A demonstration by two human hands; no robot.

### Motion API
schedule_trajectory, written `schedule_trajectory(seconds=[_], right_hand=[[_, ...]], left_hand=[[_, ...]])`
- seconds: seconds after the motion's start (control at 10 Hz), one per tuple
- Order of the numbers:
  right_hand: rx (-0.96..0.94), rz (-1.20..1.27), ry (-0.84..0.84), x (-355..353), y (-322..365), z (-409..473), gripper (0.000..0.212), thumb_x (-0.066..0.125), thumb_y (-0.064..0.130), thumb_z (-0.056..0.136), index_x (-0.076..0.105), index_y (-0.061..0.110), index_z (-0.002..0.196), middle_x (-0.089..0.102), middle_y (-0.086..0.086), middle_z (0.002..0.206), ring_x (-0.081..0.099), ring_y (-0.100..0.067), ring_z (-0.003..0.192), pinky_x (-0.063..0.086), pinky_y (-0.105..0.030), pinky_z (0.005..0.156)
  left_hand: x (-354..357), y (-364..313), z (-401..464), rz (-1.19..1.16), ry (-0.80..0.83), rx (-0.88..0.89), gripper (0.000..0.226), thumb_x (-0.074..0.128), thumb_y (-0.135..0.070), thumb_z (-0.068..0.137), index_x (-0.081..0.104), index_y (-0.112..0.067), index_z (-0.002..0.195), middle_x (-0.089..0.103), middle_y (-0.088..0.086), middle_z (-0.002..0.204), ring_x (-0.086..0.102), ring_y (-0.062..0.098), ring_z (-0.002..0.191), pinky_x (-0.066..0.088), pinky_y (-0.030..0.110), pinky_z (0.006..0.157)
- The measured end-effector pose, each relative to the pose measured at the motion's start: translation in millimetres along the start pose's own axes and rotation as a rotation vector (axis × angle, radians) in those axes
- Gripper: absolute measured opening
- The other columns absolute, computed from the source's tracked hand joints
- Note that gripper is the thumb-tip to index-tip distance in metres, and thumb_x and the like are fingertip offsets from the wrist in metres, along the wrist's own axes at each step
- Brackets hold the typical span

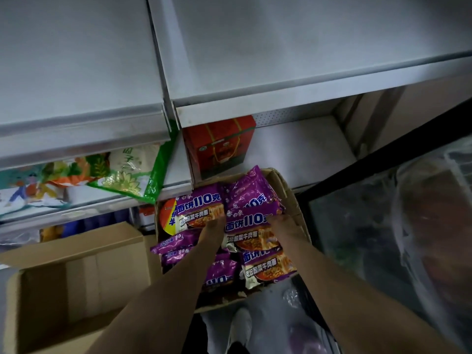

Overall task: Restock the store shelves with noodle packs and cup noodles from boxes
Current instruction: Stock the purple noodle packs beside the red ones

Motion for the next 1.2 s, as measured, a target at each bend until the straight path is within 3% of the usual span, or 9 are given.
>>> schedule_trajectory(seconds=[0.1, 0.3, 0.4, 0.5, 0.6, 0.7, 0.8, 1.0, 1.2], right_hand=[[0.043, 0.089, -0.011, 9, -19, 30, 0.063, 0.066, 0.059, 0.076, 0.059, 0.020, 0.126, 0.071, -0.004, 0.109, 0.069, -0.029, 0.099, 0.055, -0.042, 0.090], [0.103, 0.152, -0.038, 22, -20, 31, 0.048, 0.065, 0.042, 0.092, 0.054, 0.021, 0.133, 0.067, -0.009, 0.121, 0.064, -0.034, 0.110, 0.049, -0.051, 0.103], [0.110, 0.156, -0.030, 24, -28, 49, 0.059, 0.067, 0.049, 0.084, 0.054, 0.022, 0.135, 0.068, -0.008, 0.118, 0.066, -0.034, 0.107, 0.052, -0.053, 0.100], [0.147, 0.161, -0.035, 26, -37, 54, 0.065, 0.069, 0.057, 0.078, 0.057, 0.021, 0.131, 0.068, -0.008, 0.114, 0.067, -0.035, 0.103, 0.054, -0.052, 0.097], [0.143, 0.189, -0.024, 27, -31, 25, 0.051, 0.067, 0.045, 0.091, 0.057, 0.019, 0.133, 0.064, -0.006, 0.107, 0.062, -0.031, 0.101, 0.053, -0.043, 0.092], [0.089, 0.177, -0.008, 24, -33, 17, 0.038, 0.064, 0.037, 0.097, 0.059, 0.018, 0.128, 0.061, 0.000, 0.093, 0.058, -0.023, 0.089, 0.053, -0.039, 0.084], [0.049, 0.184, -0.018, 19, -32, 4, 0.029, 0.065, 0.036, 0.096, 0.063, 0.018, 0.119, 0.066, -0.003, 0.099, 0.061, -0.026, 0.095, 0.054, -0.049, 0.097], [-0.054, 0.197, -0.002, 2, -19, -34, 0.021, 0.070, 0.041, 0.093, 0.063, 0.022, 0.100, 0.064, 0.003, 0.092, 0.064, -0.025, 0.096, 0.054, -0.047, 0.097], [-0.182, 0.287, 0.009, -10, -9, -82, 0.046, 0.077, 0.052, 0.083, 0.067, 0.024, 0.118, 0.072, -0.002, 0.113, 0.069, -0.027, 0.103, 0.055, -0.050, 0.096]], left_hand=[[8, 5, 19, 0.047, 0.054, 0.001, 0.049, 0.046, -0.043, 0.105, 0.055, -0.008, 0.138, 0.058, 0.005, 0.124, 0.057, 0.024, 0.112, 0.051, 0.039, 0.100], [19, 22, 33, -0.054, 0.159, -0.054, 0.054, 0.046, -0.046, 0.104, 0.042, -0.016, 0.148, 0.050, 0.008, 0.144, 0.050, 0.030, 0.129, 0.040, 0.041, 0.098], [24, 20, 32, -0.119, 0.187, -0.070, 0.036, 0.046, -0.041, 0.105, 0.048, -0.021, 0.134, 0.055, 0.004, 0.131, 0.051, 0.028, 0.127, 0.040, 0.042, 0.104], [24, 23, 30, -0.154, 0.178, -0.083, 0.033, 0.049, -0.040, 0.104, 0.050, -0.020, 0.129, 0.059, 0.004, 0.122, 0.056, 0.027, 0.119, 0.042, 0.040, 0.100], [18, 32, 24, -0.193, 0.135, -0.108, 0.042, 0.056, -0.042, 0.100, 0.055, -0.012, 0.128, 0.065, 0.010, 0.117, 0.063, 0.029, 0.106, 0.049, 0.043, 0.095], [9, 36, 18, -0.150, 0.102, -0.127, 0.055, 0.057, -0.047, 0.098, 0.059, 0.000, 0.128, 0.062, 0.006, 0.084, 0.058, 0.021, 0.074, 0.046, 0.030, 0.069], [4, 35, 6, -0.131, 0.084, -0.122, 0.053, 0.060, -0.049, 0.096, 0.063, -0.003, 0.122, 0.063, 0.006, 0.087, 0.058, 0.020, 0.074, 0.044, 0.032, 0.073], [-13, 21, -46, -0.170, -0.018, 0.016, 0.052, 0.076, -0.046, 0.085, 0.066, -0.008, 0.119, 0.070, 0.008, 0.106, 0.067, 0.037, 0.103, 0.050, 0.058, 0.101], [-25, 4, -115, -0.269, -0.091, 0.169, 0.071, 0.076, -0.058, 0.079, 0.054, -0.016, 0.131, 0.065, 0.007, 0.126, 0.065, 0.035, 0.112, 0.052, 0.058, 0.098]])
Point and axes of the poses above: each hand's wrist, its own z-axis towards the middle knuckle, its own x-axis out of the palm, y = z × x, the point moved 4 cm from there along z, towards the middle knuckle
